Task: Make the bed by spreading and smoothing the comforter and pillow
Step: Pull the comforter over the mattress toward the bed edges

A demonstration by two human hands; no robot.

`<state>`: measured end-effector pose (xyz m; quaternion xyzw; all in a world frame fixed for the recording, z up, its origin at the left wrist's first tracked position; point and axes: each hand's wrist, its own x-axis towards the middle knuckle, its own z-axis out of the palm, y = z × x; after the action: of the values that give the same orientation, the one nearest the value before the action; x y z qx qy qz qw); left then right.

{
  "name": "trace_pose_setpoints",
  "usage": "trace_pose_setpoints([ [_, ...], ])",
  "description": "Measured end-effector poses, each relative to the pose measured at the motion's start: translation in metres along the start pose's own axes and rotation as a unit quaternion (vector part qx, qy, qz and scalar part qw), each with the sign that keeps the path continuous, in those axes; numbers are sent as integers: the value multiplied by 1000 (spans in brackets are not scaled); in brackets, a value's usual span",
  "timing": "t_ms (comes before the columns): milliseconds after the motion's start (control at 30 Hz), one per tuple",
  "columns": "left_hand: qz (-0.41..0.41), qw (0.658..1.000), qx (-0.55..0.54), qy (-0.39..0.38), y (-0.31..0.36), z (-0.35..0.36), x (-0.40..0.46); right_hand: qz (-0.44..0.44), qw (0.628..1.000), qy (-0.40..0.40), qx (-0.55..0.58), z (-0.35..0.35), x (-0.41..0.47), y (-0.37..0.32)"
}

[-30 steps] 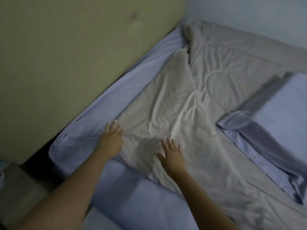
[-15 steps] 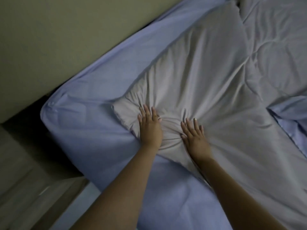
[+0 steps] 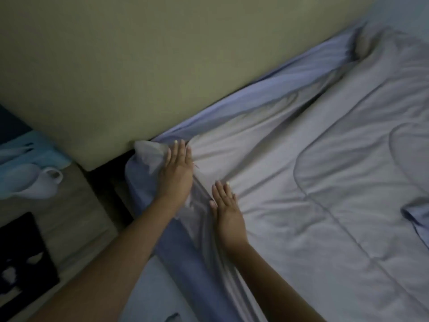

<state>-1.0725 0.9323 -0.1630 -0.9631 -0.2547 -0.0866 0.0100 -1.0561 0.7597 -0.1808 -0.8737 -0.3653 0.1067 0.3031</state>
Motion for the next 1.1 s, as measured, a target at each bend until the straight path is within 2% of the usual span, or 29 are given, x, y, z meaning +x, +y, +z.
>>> trace_pose_setpoints([
  [100,22,999,47,3,-50,-4,2,13,999,-32,5,20,21,-30],
  [200,50,993,45,-96,-66,19,-10,14,985,-140,-95,47,26,-14],
  [300,-11,978,11,-208,-67,44,-16,-8,984,-114,-140,57,24,1],
  [433,-51,976,-69,-199,-62,66,-24,49,983,-50,-169,53,8,15],
  [567,-80,967,-84,-226,-75,90,-32,76,966,-103,-225,75,-2,21],
  [767,-94,961,-62,-252,-76,88,-28,71,969,-101,-213,76,4,21],
  [933,-31,972,-21,-231,-70,74,-21,91,978,-76,-172,54,0,29],
  [1100,-14,963,-32,-269,-73,83,-16,104,974,-106,-172,57,-8,34],
])
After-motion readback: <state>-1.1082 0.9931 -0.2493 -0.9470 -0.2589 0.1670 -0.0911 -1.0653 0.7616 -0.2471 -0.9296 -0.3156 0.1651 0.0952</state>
